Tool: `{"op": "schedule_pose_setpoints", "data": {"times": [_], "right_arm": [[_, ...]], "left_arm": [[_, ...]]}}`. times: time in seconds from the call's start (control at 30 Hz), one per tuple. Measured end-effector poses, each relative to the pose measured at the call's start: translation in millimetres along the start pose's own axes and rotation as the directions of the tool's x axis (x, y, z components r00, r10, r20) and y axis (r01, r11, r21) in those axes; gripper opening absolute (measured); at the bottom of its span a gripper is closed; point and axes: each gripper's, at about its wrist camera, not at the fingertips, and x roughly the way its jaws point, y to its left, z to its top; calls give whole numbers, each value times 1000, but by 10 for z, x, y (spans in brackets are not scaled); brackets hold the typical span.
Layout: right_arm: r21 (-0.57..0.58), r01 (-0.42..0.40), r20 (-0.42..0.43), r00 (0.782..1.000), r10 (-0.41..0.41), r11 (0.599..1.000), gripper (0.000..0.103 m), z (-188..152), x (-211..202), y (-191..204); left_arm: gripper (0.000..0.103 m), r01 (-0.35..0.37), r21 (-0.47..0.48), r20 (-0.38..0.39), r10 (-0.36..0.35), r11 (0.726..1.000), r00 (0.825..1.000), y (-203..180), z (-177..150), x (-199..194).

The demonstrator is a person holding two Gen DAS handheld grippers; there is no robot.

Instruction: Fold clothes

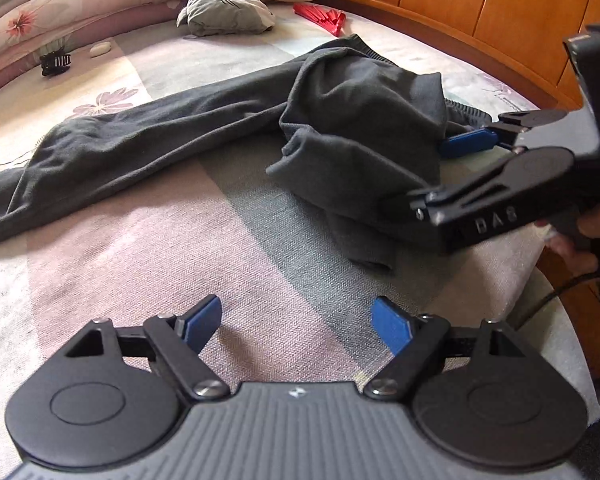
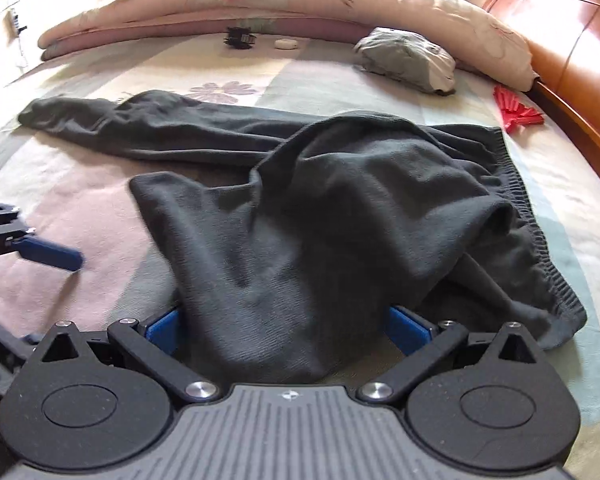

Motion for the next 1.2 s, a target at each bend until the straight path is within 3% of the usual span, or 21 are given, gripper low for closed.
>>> {"op": "schedule_pose_setpoints", "data": {"times": [0.23, 0.53, 0.63, 0.7, 0.73, 0.8, 0.9, 1.2], "right_arm": [[151, 144, -7, 989, -145, 978, 103, 97, 231, -676], [221, 77, 3, 997, -80, 972, 103, -45, 360, -886], [218, 74, 10, 997, -78, 973, 103, -46, 370, -890], [218, 72, 11, 997, -76, 973, 103, -44, 367, -893], [219, 72, 12, 997, -76, 973, 103, -45, 364, -892], [221, 73, 13, 997, -78, 972, 103, -49, 354, -886], [236, 74, 6, 997, -77, 969, 103, -57, 291, -884], [220, 42, 54, 997, -55, 975, 103, -180, -166, -751]], "left_arm": [[83, 47, 3, 14, -47, 999, 999, 29, 100, 78], [79, 202, -23, 70, -200, 979, 977, 20, 361, 319], [60, 229, -40, 72, -225, 973, 972, -13, 388, 436], [39, 223, -58, 78, -218, 973, 973, -24, 410, 510], [36, 218, -66, 88, -212, 974, 973, -25, 417, 534], [15, 208, -80, 92, -201, 975, 975, -26, 441, 553], [6, 185, -75, 105, -177, 980, 979, -36, 424, 484], [4, -5, -29, 148, 10, 1000, 989, 280, 172, -219]]}}
